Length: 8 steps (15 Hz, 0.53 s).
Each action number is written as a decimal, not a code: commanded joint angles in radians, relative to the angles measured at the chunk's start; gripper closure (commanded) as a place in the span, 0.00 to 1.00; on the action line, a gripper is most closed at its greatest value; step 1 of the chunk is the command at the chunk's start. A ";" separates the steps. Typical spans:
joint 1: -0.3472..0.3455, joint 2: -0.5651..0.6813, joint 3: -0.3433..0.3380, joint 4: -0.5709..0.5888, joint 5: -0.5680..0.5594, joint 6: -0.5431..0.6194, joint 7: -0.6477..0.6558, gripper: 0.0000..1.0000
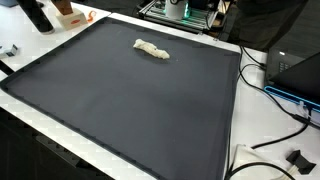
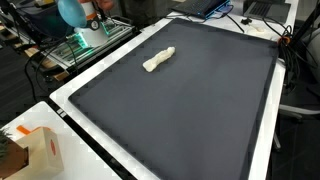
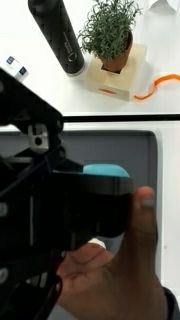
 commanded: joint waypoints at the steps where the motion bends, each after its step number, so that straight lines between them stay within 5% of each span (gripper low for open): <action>1: 0.007 -0.009 -0.007 -0.009 -0.003 0.014 -0.013 0.75; 3: 0.006 0.001 -0.004 0.003 -0.001 0.001 0.001 0.75; 4: 0.006 0.001 -0.004 0.003 -0.001 0.001 0.001 0.50; 8: 0.007 0.001 -0.004 0.003 -0.001 0.001 0.001 0.50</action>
